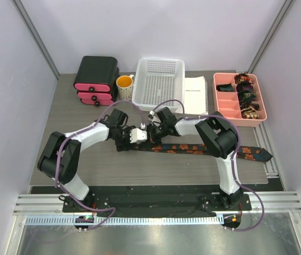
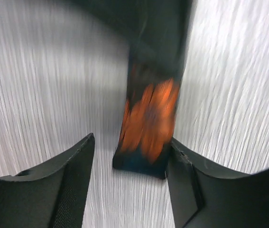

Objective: Roll the ties
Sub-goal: Roll the tie at the center of the board.

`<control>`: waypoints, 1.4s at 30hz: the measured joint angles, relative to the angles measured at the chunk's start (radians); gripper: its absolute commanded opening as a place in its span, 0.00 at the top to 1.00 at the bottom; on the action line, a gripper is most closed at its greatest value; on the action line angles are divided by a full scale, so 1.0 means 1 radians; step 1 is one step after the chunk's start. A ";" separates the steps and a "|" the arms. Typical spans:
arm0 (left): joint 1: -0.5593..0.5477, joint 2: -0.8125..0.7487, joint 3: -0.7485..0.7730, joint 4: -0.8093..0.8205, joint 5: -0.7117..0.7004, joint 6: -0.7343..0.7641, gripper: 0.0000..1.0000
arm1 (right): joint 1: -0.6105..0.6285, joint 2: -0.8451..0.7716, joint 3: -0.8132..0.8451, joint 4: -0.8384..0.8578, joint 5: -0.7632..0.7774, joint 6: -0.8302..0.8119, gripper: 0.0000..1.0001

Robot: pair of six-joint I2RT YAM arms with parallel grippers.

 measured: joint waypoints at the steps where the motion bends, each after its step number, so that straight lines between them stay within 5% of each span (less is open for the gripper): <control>1: 0.029 0.000 0.006 -0.026 0.009 0.002 0.39 | -0.001 0.003 0.000 0.002 0.002 -0.005 0.99; 10: 0.086 0.000 0.019 -0.112 0.121 0.026 0.37 | -0.006 0.032 0.000 0.040 -0.020 -0.011 0.99; 12: 0.083 0.000 0.019 -0.112 0.146 0.026 0.44 | -0.008 0.036 0.000 0.045 -0.025 -0.010 0.99; 13: 0.082 0.000 0.020 -0.112 0.156 0.025 0.56 | -0.008 0.036 0.000 0.046 -0.027 -0.010 0.99; 17: 0.082 0.000 0.038 -0.126 0.179 0.016 0.68 | -0.009 0.039 0.000 0.050 -0.032 -0.009 0.99; 42: -0.058 0.177 0.272 -0.225 0.186 -0.119 0.66 | -0.013 0.044 0.000 0.069 -0.053 -0.009 0.99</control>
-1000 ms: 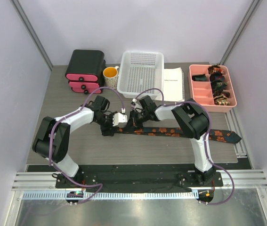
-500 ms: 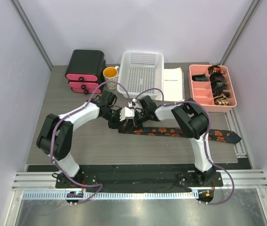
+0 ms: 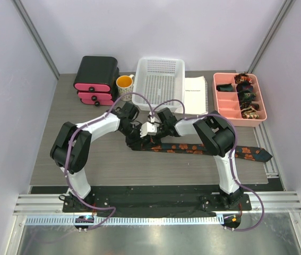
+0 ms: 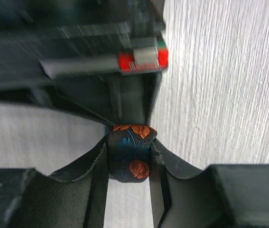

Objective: Roll the ties
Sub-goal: Roll the tie at the center of the board.

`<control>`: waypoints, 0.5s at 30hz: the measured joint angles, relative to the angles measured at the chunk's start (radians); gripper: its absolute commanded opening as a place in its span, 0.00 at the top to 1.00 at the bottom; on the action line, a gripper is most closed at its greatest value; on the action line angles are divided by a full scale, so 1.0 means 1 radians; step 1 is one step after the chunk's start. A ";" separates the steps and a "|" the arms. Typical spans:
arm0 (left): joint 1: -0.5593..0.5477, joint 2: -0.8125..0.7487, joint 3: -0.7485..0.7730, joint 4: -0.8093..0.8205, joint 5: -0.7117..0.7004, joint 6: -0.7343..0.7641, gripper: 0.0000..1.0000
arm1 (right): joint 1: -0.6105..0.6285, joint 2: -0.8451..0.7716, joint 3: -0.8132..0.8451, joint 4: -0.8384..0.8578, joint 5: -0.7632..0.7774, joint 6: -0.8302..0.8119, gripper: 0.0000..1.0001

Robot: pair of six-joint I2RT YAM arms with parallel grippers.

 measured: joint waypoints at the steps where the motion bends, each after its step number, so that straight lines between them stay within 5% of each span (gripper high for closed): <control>1: 0.000 -0.003 -0.010 0.003 -0.004 -0.004 0.66 | 0.000 0.000 0.000 0.000 -0.002 -0.002 0.99; 15: -0.042 -0.060 -0.126 0.101 -0.028 -0.150 0.70 | -0.022 -0.034 -0.077 -0.040 -0.084 -0.093 0.99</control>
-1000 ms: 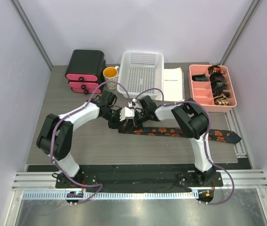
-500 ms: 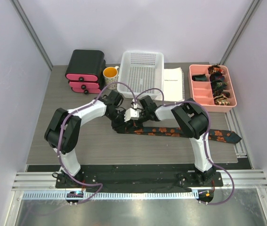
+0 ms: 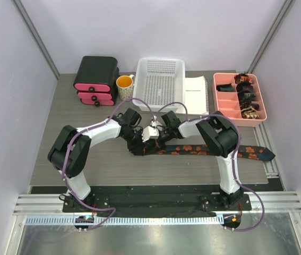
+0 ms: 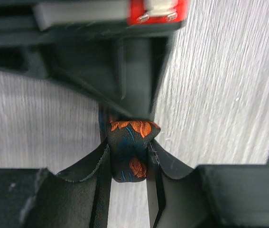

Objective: Roll the ties
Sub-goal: Roll the tie at the center of the board.

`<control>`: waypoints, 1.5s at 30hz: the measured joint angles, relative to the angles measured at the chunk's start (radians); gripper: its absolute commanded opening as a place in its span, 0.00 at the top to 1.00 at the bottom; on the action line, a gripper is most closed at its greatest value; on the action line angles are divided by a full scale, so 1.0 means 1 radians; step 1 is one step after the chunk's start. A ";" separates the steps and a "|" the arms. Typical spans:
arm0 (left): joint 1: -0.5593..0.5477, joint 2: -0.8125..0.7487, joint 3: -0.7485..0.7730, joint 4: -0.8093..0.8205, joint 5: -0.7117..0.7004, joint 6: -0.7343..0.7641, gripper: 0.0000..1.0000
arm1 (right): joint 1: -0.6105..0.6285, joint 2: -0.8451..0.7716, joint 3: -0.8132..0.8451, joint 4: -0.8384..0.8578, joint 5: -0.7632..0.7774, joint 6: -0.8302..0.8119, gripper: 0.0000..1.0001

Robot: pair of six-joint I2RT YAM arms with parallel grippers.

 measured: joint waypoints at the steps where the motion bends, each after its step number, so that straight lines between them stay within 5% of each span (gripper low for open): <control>1: -0.005 0.000 0.002 -0.001 0.000 -0.024 0.69 | -0.003 -0.003 -0.007 -0.010 -0.007 -0.009 0.99; 16: -0.114 -0.008 0.005 0.121 -0.099 -0.311 0.63 | -0.053 -0.043 -0.083 -0.071 -0.056 -0.072 0.99; 33: -0.120 -0.036 -0.019 0.163 -0.154 -0.301 0.54 | -0.089 -0.101 -0.035 -0.225 -0.001 -0.170 0.99; 41: -0.127 0.031 0.020 0.168 -0.093 -0.285 0.55 | -0.096 -0.056 -0.026 -0.211 -0.017 -0.198 0.98; 45: -0.138 0.047 0.019 0.186 -0.074 -0.286 0.67 | -0.096 -0.056 -0.027 -0.198 -0.018 -0.187 0.87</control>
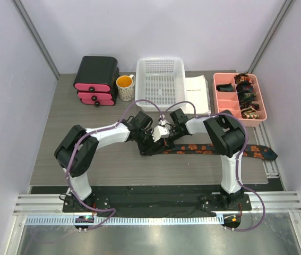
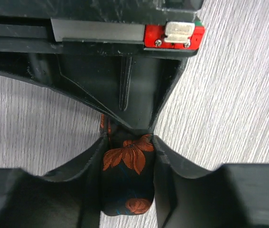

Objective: Roll the ties
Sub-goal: Roll the tie at the center of the board.

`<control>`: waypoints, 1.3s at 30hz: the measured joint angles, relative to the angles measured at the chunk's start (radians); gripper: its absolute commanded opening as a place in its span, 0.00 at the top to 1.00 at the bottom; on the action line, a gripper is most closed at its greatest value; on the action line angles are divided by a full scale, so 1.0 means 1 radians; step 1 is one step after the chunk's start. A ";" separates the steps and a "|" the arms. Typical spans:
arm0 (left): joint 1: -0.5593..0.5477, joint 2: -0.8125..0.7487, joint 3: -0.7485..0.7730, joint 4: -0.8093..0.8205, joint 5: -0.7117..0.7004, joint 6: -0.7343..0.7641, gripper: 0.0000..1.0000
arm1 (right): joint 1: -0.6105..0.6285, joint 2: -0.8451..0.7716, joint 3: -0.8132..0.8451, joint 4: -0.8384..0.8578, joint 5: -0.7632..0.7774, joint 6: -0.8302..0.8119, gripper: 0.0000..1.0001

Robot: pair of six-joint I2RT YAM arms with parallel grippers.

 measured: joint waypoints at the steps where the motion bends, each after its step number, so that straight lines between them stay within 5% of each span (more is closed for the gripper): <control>1: -0.001 0.003 0.000 0.003 0.000 0.001 0.69 | 0.000 0.000 0.000 0.000 0.001 0.002 0.84; 9: 0.000 0.028 0.023 0.015 -0.001 -0.026 0.82 | -0.030 -0.029 0.020 -0.096 0.014 -0.009 0.61; 21: -0.022 0.063 0.062 0.046 -0.018 -0.050 0.83 | -0.106 -0.085 0.076 -0.249 0.031 -0.065 0.73; 27: -0.040 0.066 0.064 0.054 -0.037 -0.050 0.83 | -0.107 -0.085 0.090 -0.264 0.027 -0.065 0.63; 39: -0.044 0.070 0.070 0.051 -0.047 -0.053 0.82 | -0.089 -0.071 0.087 -0.209 0.002 -0.045 0.61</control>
